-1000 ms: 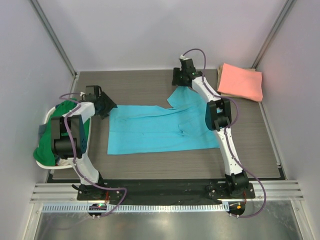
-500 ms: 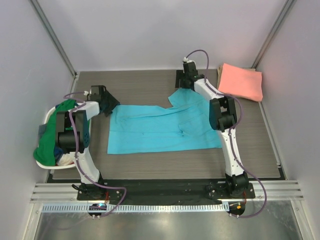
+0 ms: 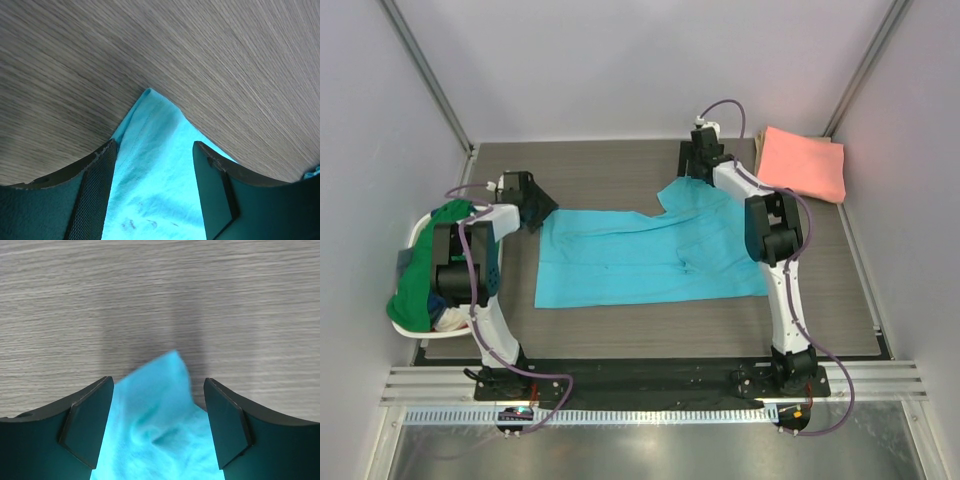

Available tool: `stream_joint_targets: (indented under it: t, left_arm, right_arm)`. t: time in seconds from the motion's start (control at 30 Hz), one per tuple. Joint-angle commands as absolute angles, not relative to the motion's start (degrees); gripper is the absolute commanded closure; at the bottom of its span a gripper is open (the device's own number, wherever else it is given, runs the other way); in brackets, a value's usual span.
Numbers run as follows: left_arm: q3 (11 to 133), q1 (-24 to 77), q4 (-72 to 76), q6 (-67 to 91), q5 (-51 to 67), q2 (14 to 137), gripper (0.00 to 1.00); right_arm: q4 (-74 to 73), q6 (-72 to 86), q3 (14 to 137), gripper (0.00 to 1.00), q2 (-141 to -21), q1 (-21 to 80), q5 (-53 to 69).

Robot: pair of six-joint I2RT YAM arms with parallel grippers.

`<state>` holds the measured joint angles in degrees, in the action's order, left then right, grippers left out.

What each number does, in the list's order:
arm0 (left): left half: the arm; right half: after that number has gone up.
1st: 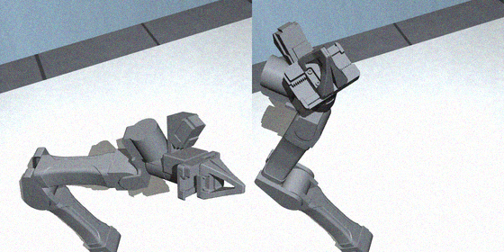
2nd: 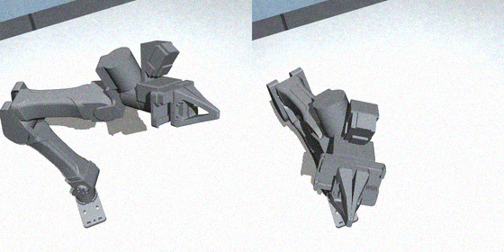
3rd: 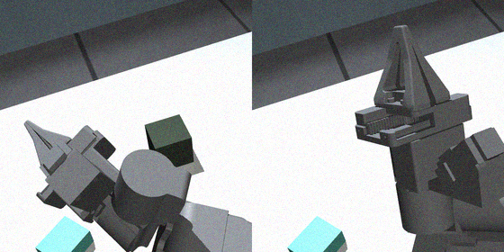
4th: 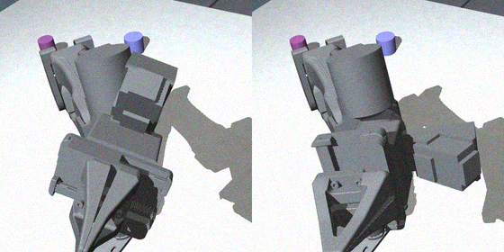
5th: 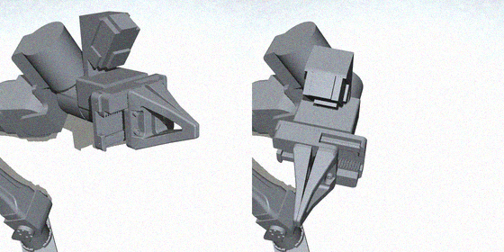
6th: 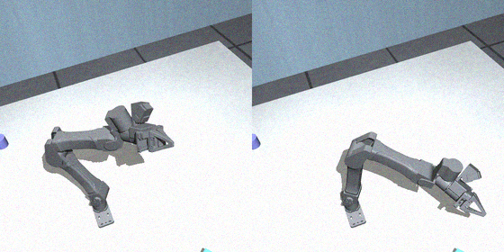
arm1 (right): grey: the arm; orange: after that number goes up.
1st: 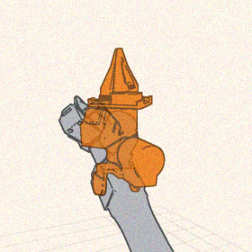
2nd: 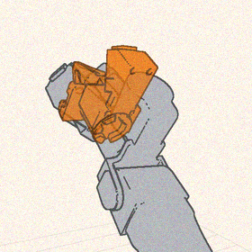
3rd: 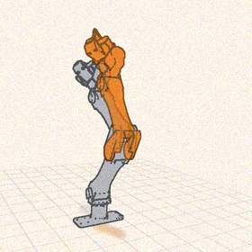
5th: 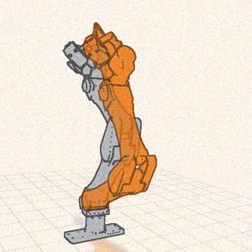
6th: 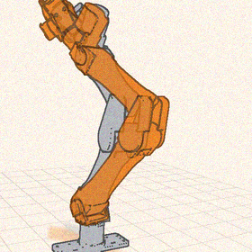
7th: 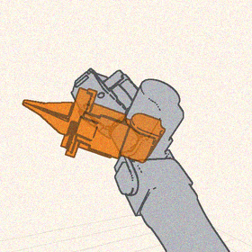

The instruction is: Fold and stack the t-shirts

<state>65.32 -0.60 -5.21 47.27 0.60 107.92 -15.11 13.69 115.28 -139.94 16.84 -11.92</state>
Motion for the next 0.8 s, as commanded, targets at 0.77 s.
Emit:
stream_joint_targets:
  t: [0.77]
  left_arm:
    - [65.9, -0.5, -2.7, 44.6, -5.6, 106.3, 0.36]
  right_arm:
    - [-16.7, 17.1, 126.1, 0.48, -143.9, 16.1, -9.7]
